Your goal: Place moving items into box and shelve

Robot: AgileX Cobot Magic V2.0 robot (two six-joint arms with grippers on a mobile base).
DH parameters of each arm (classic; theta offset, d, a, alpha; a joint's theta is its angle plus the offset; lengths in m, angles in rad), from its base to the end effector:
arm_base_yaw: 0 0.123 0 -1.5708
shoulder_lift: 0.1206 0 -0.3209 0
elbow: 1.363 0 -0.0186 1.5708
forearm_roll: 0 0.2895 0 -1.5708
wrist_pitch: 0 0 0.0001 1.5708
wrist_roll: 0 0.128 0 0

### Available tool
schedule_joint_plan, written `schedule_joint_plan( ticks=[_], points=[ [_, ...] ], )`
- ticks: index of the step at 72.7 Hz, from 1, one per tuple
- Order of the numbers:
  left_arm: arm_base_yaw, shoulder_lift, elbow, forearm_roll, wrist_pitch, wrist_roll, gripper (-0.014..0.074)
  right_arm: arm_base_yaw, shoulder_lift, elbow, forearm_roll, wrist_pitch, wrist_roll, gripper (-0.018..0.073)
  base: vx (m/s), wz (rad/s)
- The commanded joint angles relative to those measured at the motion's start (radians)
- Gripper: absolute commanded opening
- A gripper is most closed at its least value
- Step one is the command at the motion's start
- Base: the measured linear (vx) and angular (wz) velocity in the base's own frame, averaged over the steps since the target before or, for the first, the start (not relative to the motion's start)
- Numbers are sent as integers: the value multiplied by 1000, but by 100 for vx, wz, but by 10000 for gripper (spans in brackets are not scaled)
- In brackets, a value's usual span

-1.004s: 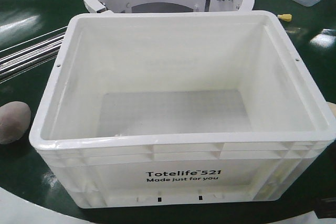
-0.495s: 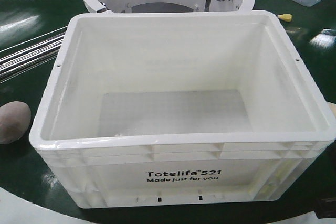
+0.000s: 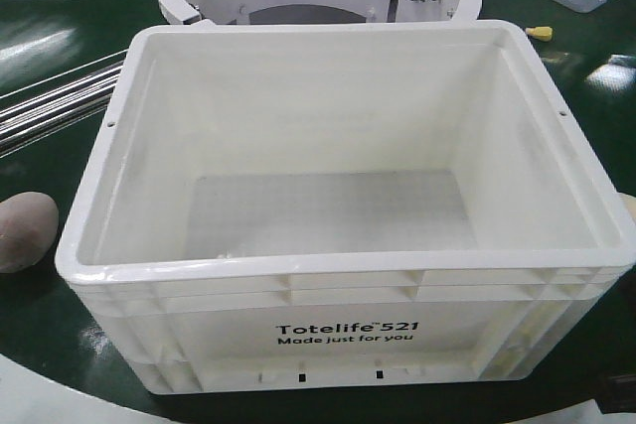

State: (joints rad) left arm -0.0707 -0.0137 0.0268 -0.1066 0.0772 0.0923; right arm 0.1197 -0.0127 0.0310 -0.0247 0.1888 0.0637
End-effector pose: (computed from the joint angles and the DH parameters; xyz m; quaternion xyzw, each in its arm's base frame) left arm 0.0959 -0.0079 0.1968 0.0230 0.7077 -0.0328 0.7054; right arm 0.0950 0.0108 0.1806 -0.0285 0.7476 0.0510 0.6615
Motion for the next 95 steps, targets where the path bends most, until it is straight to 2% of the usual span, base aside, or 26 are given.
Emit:
schedule_joint_plan(
  ticks=[1,7,15,25,35,42,51,60,66,76,82,95],
  points=[
    [3,-11,34,-9,-82,-9,-6,-2,-10,0,-7,-80,-3,-8,0,0],
    [3,-11,34,-9,-82,-9,-6,-2,-10,0,-7,-80,-3,-8,0,0],
    [3,-11,34,-1,-77,36,-6,-2,-10,0,-7,-80,-3,-8,0,0],
    [3,-11,34,-1,-77,36,-6,-2,-10,0,-7,-83,-3,-8,0,0],
    [2,-11,33,-11,-135,27,-6,-2,-10,0,-10,-100,-4,-8,0,0],
    [2,-11,33,-11,-230,27,-6,-2,-10,0,-11,-179,-4,-8,0,0],
    [2,-11,30,-10,-414,27,-6,-2,-10,-10,9,-314,19,-7,0,0],
    [2,-11,-18,-11,-536,-35,-6,-2,-10,-80,-17,-317,18,-5,0,0],
    [2,-11,-90,-11,-482,-54,-6,-2,-10,-178,-45,-267,7,-4,0,0],
    [2,0,-252,-10,-282,-45,-6,-2,37,-364,-118,-101,-33,-4,0,0],
    [2,37,-343,-9,-186,-40,-6,-2,106,-467,-198,-34,-30,-4,0,0],
    [2,208,-464,-1,-200,-40,-6,-2,316,-641,-384,-34,3,-4,0,0]
  ],
)
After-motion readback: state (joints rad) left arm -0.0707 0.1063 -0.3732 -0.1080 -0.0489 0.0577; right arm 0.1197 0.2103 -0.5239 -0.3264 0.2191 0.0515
